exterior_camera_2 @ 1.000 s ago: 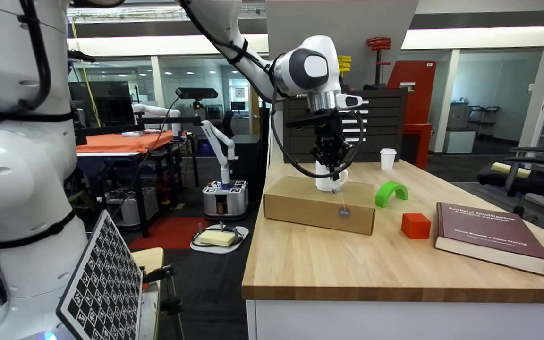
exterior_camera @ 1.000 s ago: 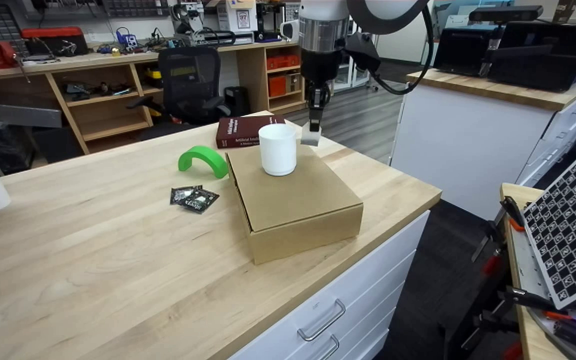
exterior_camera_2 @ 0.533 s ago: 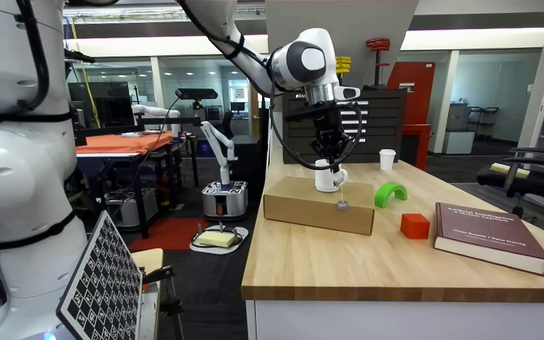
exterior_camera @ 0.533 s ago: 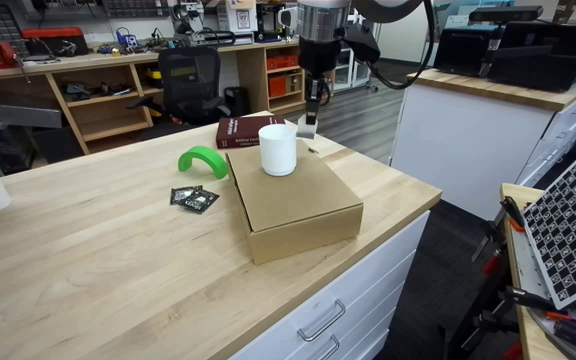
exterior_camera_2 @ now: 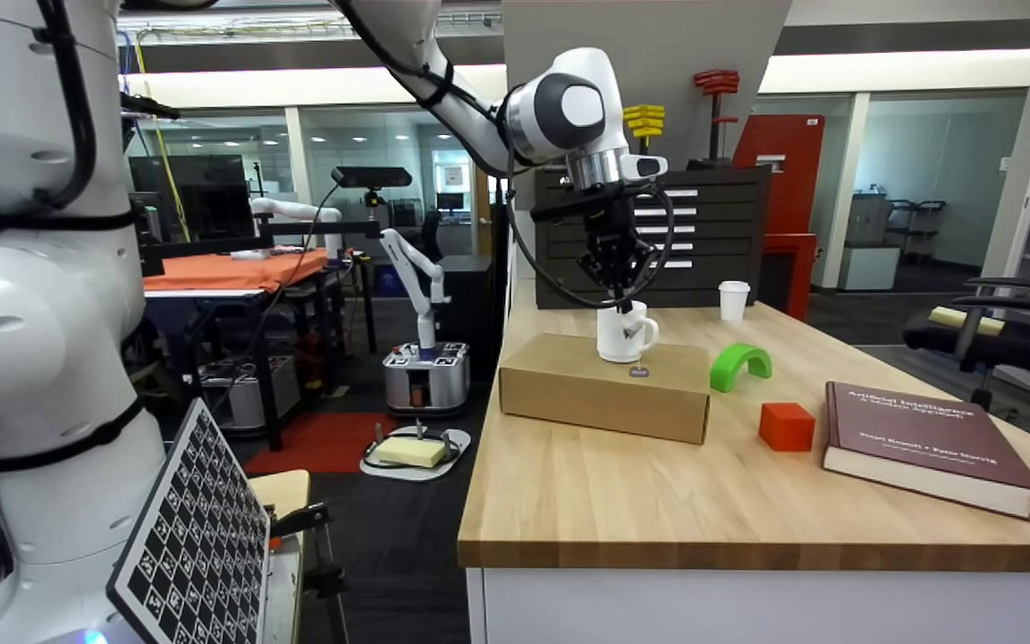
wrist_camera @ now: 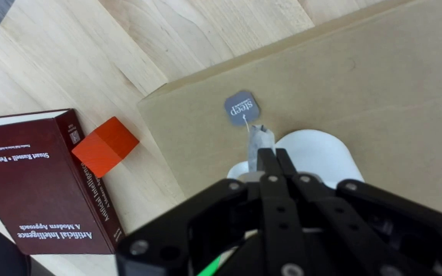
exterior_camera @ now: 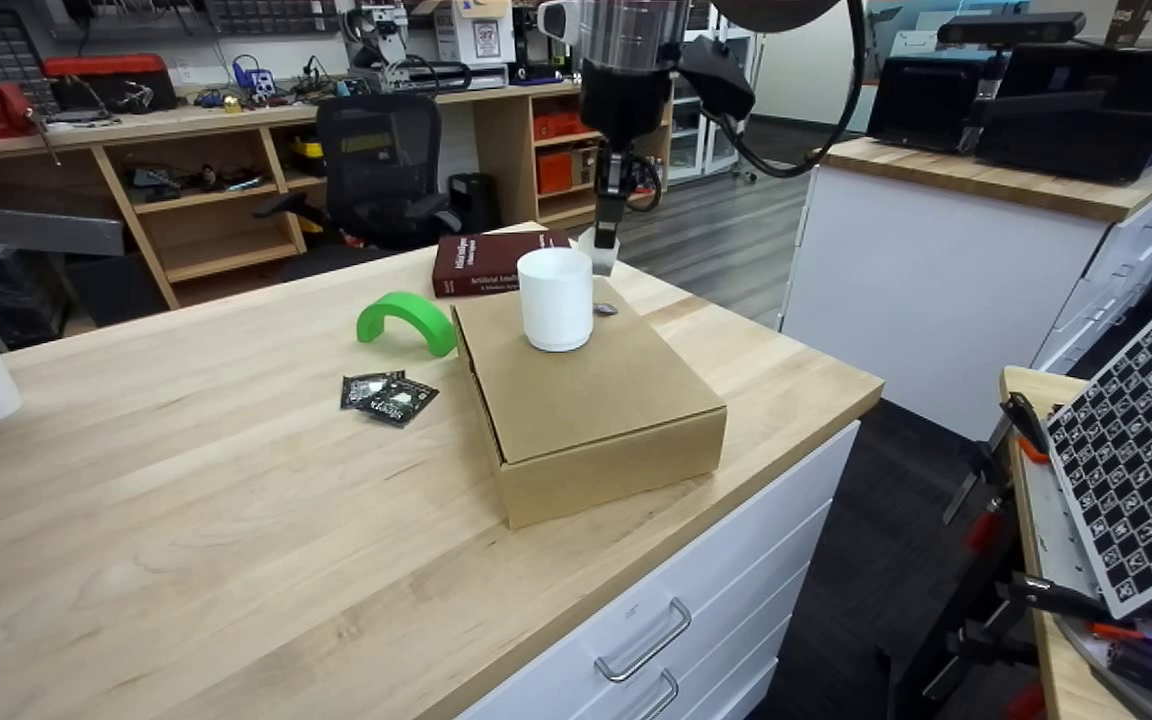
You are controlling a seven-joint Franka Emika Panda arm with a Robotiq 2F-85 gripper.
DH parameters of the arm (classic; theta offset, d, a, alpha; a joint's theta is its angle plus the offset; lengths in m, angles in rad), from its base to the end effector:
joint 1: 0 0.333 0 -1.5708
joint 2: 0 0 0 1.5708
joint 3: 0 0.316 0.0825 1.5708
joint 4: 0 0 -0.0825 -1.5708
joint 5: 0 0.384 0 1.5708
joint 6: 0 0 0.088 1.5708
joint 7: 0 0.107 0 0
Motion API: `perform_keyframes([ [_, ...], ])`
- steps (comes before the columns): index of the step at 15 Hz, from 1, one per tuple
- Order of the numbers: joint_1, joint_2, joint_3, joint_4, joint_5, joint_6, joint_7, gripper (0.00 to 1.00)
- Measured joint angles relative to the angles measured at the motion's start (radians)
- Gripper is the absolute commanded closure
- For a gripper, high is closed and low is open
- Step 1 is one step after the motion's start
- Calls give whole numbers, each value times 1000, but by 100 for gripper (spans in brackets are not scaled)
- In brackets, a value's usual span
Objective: Put the tea bag in the mug
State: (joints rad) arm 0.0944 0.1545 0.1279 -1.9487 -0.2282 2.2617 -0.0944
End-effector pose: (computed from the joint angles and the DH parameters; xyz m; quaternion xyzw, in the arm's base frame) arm 0.5938 0.1255 0.4181 0.9688 0.2193 0.0850 0.0783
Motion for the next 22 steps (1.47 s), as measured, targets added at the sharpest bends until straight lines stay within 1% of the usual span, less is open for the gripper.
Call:
perform_keyframes([
  [8,13,-14,7,7,-44,73,41,98],
  [13,13,-33,9,-1,-49,117,47,98],
  [18,13,-46,17,-4,27,98,-9,98],
  [22,13,-44,26,-4,72,20,-56,97],
])
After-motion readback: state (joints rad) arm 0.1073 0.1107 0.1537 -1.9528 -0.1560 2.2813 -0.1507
